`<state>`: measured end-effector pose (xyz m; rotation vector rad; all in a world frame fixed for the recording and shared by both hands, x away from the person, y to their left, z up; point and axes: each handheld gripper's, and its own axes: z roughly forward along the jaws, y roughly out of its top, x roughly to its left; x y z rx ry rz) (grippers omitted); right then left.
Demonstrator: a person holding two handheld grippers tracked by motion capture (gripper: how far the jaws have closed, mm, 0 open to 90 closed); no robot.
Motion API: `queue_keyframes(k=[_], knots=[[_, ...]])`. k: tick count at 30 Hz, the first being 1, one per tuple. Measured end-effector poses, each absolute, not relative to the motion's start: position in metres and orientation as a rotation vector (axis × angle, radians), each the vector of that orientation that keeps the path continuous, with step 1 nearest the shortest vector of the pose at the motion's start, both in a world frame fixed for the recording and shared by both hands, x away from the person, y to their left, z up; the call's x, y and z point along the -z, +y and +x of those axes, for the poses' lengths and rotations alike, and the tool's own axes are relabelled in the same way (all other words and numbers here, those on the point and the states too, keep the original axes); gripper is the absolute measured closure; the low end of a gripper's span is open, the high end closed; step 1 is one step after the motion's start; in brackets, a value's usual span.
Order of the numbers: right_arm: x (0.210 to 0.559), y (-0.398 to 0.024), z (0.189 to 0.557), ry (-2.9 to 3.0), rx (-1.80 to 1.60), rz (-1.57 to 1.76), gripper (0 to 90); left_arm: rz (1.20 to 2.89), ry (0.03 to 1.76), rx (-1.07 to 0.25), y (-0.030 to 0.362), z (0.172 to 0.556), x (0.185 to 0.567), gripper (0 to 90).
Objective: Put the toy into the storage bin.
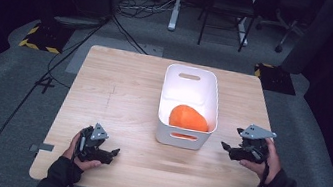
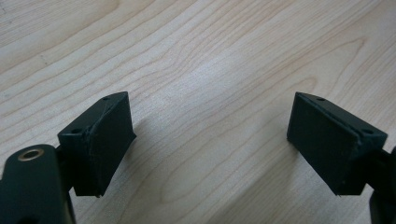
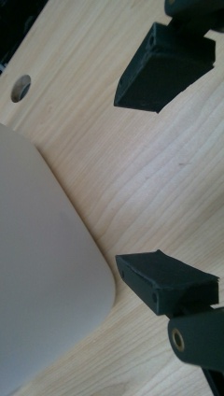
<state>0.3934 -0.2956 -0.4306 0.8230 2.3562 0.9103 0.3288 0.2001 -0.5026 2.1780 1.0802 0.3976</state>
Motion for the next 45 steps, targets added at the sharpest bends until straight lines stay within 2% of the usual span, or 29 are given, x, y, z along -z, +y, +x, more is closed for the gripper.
queue_keyframes(k=[29,45], knots=[[0.465,-0.314,0.376,2.411,-0.851,0.892,20.9,2.178,1.077,-0.397,0.2,0.329,0.503,14.8],[0.481,-0.34,0.359,2.439,-0.871,0.949,20.0,2.184,1.079,-0.391,0.2,0.33,0.502,14.7]])
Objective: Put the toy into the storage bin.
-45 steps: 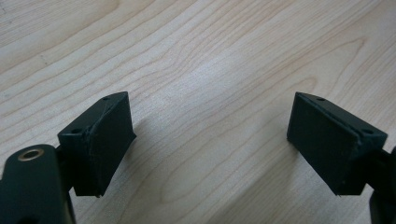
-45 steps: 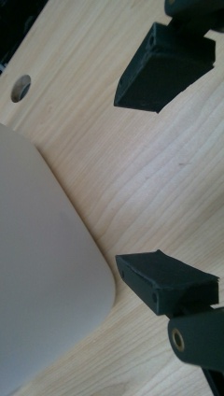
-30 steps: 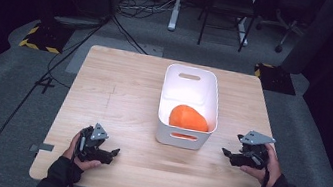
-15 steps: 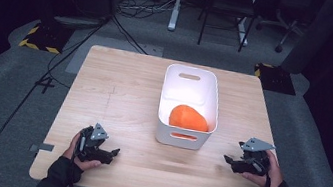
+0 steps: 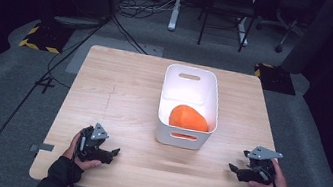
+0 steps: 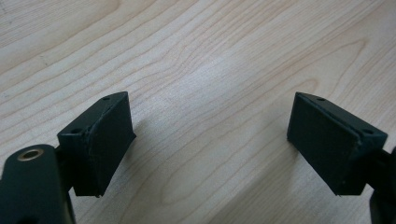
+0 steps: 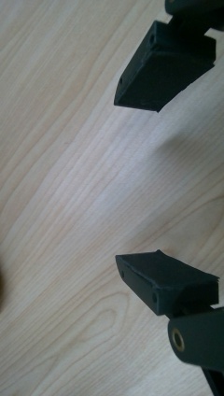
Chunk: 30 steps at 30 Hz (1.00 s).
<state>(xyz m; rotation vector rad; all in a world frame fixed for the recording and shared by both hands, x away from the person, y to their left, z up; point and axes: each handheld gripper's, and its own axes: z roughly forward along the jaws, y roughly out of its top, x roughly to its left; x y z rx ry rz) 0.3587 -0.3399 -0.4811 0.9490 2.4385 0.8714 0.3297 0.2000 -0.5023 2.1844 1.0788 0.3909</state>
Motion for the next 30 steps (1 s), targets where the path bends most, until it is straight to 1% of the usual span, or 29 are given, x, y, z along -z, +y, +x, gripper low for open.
queue_keyframes(k=[6,11,20,23,28,30], knots=[[0.484,-0.348,0.352,2.439,-0.889,0.969,19.7,2.184,1.078,-0.405,0.2,0.33,0.502,14.7],[0.491,-0.354,0.348,2.443,-0.89,0.994,19.3,2.181,1.077,-0.389,0.2,0.33,0.503,14.7],[0.498,-0.368,0.342,2.401,-0.97,1.046,16.3,2.18,1.078,-0.388,0.2,0.33,0.503,14.7],[0.503,-0.369,0.341,2.368,-1.032,1.071,15.1,2.183,1.076,-0.388,0.2,0.33,0.503,14.7],[0.503,-0.369,0.34,2.362,-1.036,1.076,15.0,2.178,1.082,-0.405,0.199,0.33,0.502,14.7],[0.503,-0.369,0.34,2.362,-1.037,1.076,15.0,2.175,1.085,-0.393,0.199,0.33,0.503,14.7]])
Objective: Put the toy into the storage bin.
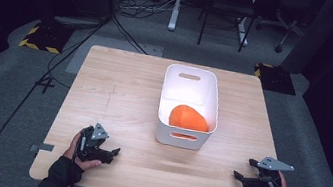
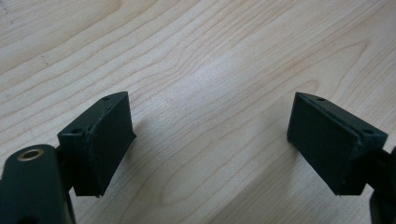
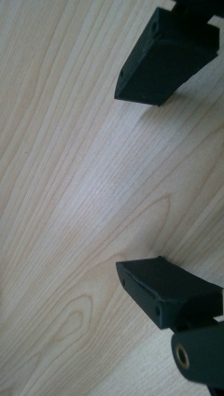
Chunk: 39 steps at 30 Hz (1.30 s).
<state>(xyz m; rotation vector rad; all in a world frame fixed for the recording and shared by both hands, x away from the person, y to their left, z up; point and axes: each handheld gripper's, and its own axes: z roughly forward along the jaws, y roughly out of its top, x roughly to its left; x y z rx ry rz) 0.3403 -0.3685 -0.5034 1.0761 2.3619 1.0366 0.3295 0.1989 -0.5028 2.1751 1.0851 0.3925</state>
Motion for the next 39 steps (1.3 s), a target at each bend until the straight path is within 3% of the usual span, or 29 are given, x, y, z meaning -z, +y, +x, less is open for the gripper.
queue_keyframes(k=[39], knots=[[0.5038,-0.3679,0.3415,2.364,-1.039,1.063,15.0,2.174,1.092,-0.399,0.1989,0.3293,0.5027,14.8]])
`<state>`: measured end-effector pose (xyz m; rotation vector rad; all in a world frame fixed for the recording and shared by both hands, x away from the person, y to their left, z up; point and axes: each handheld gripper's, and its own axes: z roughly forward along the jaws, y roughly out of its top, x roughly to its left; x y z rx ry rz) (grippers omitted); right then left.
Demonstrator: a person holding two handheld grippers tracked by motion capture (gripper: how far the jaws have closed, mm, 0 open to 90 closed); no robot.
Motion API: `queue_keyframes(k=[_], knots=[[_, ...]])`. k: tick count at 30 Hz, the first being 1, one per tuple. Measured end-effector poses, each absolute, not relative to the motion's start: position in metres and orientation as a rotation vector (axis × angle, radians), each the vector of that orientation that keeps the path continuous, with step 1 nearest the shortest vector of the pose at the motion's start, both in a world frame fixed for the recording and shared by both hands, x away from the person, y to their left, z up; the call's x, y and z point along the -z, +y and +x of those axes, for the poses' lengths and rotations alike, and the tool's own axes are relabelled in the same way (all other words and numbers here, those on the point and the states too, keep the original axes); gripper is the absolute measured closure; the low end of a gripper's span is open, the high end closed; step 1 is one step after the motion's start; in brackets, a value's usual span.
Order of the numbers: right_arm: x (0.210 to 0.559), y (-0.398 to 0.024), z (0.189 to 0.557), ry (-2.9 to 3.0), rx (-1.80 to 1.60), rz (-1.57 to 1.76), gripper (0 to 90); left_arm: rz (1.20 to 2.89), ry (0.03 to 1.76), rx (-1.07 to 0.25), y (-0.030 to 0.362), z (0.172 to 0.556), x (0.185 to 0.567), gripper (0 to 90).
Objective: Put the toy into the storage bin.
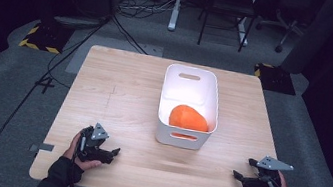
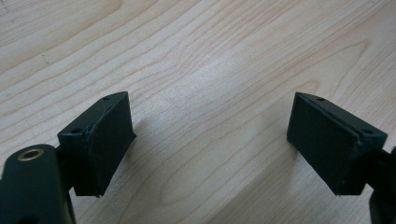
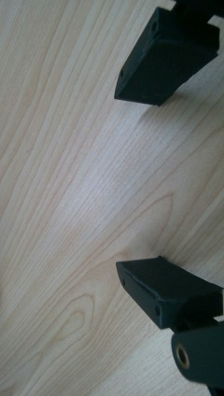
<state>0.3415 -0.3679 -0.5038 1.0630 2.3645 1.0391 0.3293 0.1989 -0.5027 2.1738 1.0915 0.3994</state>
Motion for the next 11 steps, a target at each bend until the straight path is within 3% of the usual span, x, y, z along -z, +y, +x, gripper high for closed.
queue_keyframes(k=[11], knots=[[0.5038,-0.3679,0.3415,2.364,-1.04,1.063,15.0,2.174,1.093,-0.397,0.1985,0.3296,0.5027,14.7]])
